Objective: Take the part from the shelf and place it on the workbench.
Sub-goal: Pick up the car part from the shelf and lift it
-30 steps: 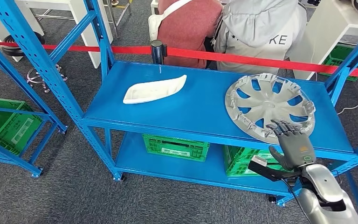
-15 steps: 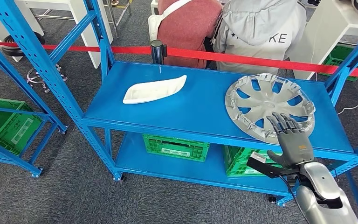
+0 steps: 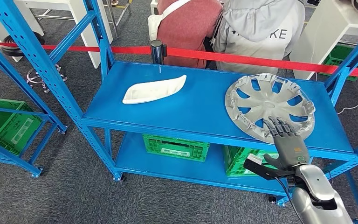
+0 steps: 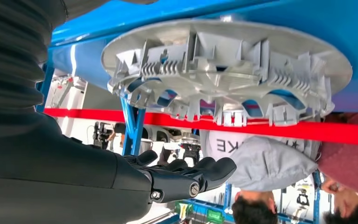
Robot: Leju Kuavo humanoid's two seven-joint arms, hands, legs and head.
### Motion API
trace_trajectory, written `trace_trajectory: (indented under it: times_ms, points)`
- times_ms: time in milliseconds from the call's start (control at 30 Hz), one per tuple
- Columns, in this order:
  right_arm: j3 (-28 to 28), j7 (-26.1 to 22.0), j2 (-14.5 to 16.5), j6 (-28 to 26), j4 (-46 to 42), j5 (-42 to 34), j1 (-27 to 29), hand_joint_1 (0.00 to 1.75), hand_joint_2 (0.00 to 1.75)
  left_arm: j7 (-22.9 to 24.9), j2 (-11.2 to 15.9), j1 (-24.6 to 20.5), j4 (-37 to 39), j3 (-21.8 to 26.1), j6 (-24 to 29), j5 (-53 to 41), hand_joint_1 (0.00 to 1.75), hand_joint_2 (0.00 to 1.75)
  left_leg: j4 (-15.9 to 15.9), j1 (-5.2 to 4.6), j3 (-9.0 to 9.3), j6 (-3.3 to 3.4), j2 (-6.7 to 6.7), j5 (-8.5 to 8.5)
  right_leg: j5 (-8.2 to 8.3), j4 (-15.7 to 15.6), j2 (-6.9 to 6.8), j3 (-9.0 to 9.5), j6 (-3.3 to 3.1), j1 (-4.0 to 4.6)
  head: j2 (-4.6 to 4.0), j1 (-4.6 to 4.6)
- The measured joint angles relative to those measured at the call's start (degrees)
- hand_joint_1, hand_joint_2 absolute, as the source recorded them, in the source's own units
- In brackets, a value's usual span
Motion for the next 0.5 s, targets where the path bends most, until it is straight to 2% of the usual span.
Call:
trace_trajectory:
  times_ms: [500]
  points:
    - [1.00, 0.57, 4.04, -0.39, 3.73, 2.26, 0.46, 0.00, 1.75, 0.60, -0.38, -0.50, -0.02, -0.40, -0.20, -0.33, 0.00, 0.00, -0.01, 0.00, 0.00, -0.02, 0.00, -0.02, -0.03, 0.00, 0.01, 0.02, 0.03, 0.00, 0.00, -0.01]
